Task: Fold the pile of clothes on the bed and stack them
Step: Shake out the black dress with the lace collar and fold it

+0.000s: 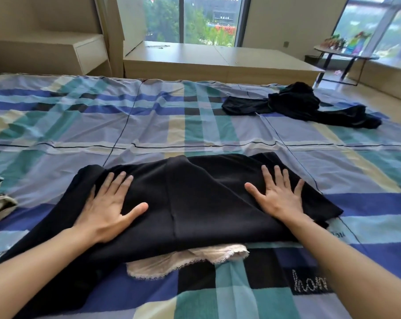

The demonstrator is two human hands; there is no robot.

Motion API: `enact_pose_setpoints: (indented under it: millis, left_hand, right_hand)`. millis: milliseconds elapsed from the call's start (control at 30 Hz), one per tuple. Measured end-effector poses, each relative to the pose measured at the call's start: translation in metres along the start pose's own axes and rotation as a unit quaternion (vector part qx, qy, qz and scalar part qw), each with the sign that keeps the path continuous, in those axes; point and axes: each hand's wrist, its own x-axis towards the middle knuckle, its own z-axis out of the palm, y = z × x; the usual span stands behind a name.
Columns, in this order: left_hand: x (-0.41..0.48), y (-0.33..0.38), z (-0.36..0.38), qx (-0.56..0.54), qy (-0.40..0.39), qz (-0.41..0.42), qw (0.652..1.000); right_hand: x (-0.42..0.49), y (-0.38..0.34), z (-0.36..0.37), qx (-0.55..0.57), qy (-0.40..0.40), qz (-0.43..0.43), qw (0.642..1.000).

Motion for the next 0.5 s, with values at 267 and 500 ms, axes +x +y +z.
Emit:
enact_pose_setpoints:
  millis: [267, 500]
  left_hand:
    - [-0.003, 0.119, -0.034, -0.045, 0.088, 0.126, 0.987]
    - [-0.009, 0.166, 0.033, 0.020, -0.040, 0.095, 0.994]
  right_hand:
    - [-0.004, 0.005, -0.036, 0.099, 0.016, 0.121, 0.988]
    - [0.005, 0.009, -0.064, 0.231, -0.092, 0.115, 0.962]
